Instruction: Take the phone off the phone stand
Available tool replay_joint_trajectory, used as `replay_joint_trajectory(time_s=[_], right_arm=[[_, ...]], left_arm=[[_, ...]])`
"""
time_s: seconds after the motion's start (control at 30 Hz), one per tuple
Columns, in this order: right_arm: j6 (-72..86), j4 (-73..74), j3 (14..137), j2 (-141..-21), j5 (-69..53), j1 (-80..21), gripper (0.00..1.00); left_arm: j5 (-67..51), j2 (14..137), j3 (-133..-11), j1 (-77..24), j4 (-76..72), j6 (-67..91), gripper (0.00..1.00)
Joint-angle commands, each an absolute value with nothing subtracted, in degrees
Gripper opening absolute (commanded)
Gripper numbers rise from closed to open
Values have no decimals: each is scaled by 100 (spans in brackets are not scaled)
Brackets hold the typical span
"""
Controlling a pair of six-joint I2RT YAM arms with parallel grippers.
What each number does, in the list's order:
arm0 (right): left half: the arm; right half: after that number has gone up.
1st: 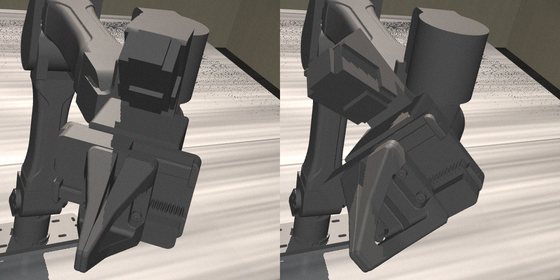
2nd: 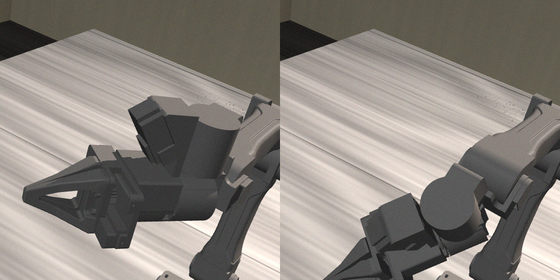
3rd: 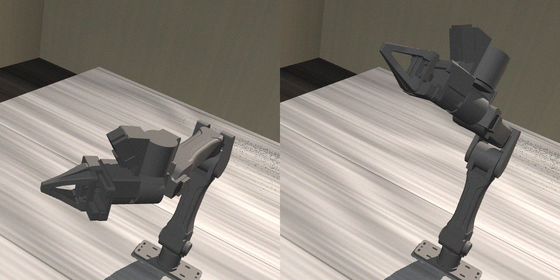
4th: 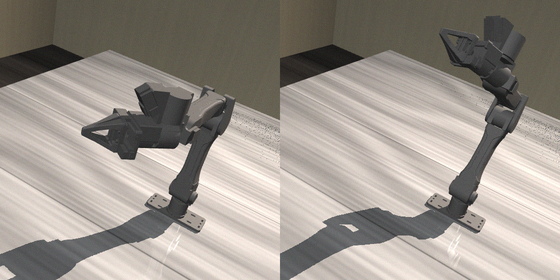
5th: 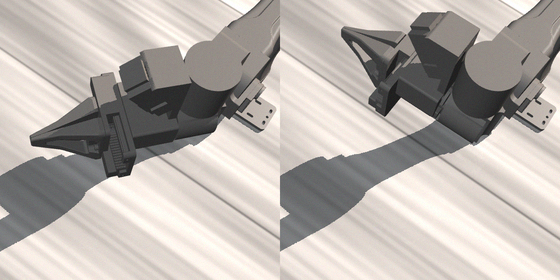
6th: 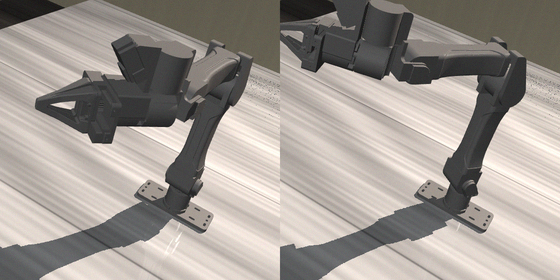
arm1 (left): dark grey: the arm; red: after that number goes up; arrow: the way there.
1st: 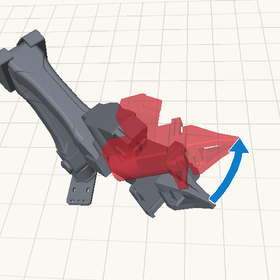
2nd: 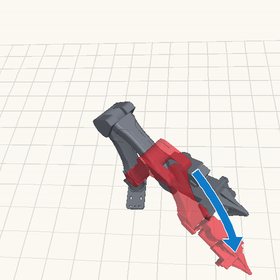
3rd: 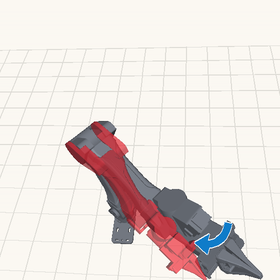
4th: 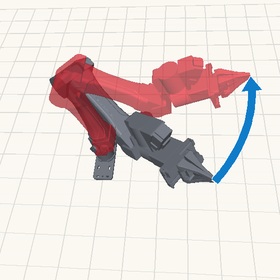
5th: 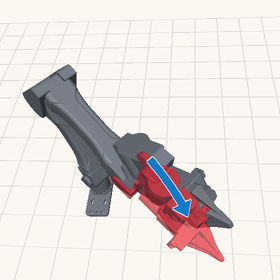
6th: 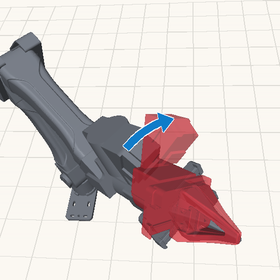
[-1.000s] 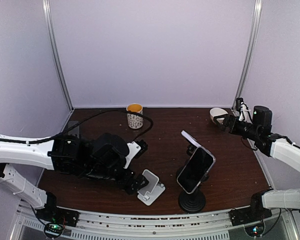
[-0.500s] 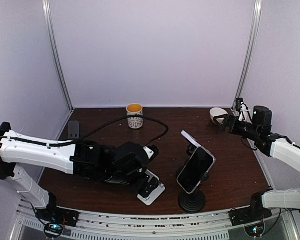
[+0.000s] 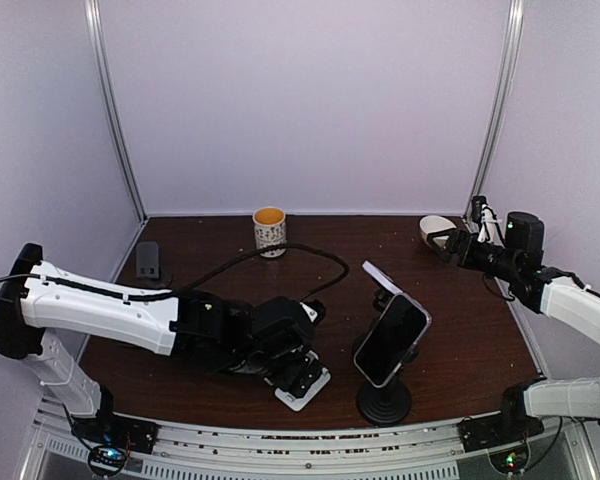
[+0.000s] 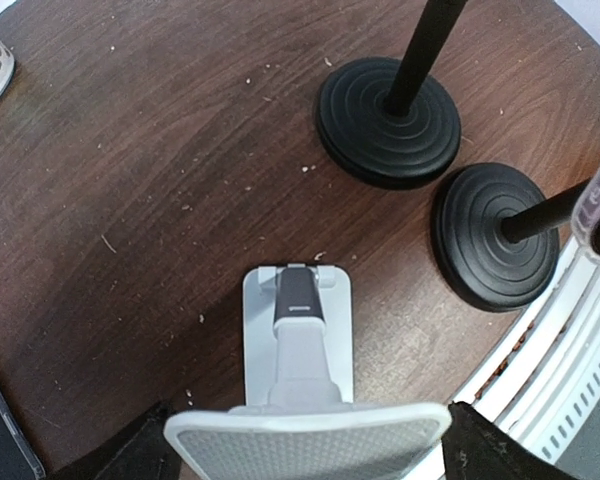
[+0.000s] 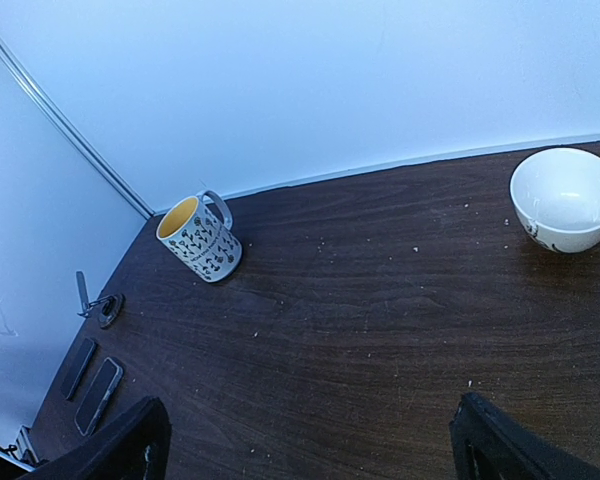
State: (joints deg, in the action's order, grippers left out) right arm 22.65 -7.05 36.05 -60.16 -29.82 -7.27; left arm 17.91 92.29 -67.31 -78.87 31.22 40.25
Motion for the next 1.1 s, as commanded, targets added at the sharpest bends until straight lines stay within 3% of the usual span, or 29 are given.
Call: replay_joint_trajectory(time_s=[0.0,0.17,0.43,0.67,1.07], right_arm=[[2206,-712,3595,-6020,-2889,-688,100],[2197,-709,3603,-6055,-2882,-686,100],[2175,-687,3618,-6086,-2897,-688,100],[2170,-779,3588,-6094,-2988,-693,100],[2162,-896,3537,-6056,-3043,-689,100]], left_arm=[[1900,9309,-6836,-7741,2865,4156,85],[2089,9188,-6794,-7726,2889,4082,68],[2158,8678,-6660,-7360,3184,4014,54],[2013,7786,-6074,-6583,2791,3623,49],[1069,7172,-5881,-4116,2863,2645,44]])
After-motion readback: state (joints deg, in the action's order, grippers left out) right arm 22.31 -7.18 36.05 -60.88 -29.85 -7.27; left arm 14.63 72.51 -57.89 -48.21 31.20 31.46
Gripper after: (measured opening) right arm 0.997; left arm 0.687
